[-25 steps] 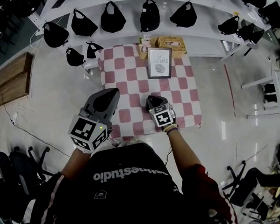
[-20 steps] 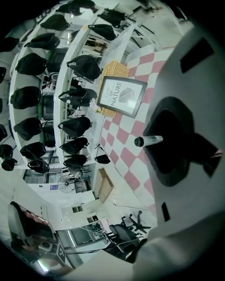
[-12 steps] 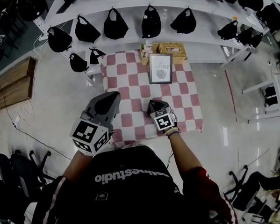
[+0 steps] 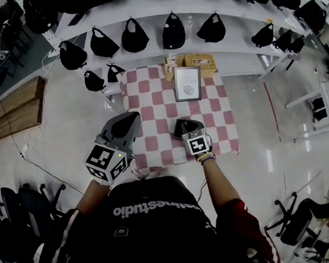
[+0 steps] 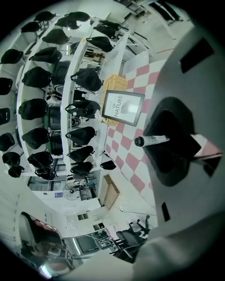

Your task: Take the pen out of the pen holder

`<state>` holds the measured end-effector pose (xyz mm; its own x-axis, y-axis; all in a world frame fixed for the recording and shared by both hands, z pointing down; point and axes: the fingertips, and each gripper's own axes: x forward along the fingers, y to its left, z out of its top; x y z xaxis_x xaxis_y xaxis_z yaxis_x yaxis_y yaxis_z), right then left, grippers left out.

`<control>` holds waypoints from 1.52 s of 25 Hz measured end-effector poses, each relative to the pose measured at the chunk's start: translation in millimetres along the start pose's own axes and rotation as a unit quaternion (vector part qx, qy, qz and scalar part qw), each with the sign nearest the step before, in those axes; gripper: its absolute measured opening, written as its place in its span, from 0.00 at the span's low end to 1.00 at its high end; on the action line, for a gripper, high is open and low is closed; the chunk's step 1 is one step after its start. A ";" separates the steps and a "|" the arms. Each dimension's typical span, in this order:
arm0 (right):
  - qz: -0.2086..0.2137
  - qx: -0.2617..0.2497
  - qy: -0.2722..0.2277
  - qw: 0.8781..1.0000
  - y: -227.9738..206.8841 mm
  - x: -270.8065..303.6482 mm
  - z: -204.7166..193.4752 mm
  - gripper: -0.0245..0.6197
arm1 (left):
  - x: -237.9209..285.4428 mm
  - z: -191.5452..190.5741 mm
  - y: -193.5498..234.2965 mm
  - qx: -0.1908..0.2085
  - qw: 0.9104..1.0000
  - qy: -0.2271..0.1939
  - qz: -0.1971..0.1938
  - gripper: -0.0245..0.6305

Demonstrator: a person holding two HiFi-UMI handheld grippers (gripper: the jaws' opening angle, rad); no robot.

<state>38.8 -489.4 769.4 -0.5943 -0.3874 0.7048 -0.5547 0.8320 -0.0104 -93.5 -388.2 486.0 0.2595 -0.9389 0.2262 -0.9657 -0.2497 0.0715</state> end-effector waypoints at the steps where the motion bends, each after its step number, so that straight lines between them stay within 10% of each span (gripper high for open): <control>1: -0.001 0.006 -0.003 1.000 -1.1 -2.6 0.4 0.15 | 0.0 1.4 -0.8 0.000 1.000 0.000 -0.002 0.04; 38: -0.124 0.123 -0.133 0.976 28.7 -157.6 107.6 0.15 | -10.6 45.9 2.9 0.001 0.990 -0.063 -0.125 0.04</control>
<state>53.9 -447.2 581.7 -0.5356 -0.6819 0.4982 -0.8045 0.5914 -0.0552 -99.5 -389.9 439.2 0.4870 -0.8699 0.0783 -0.8716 -0.4783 0.1073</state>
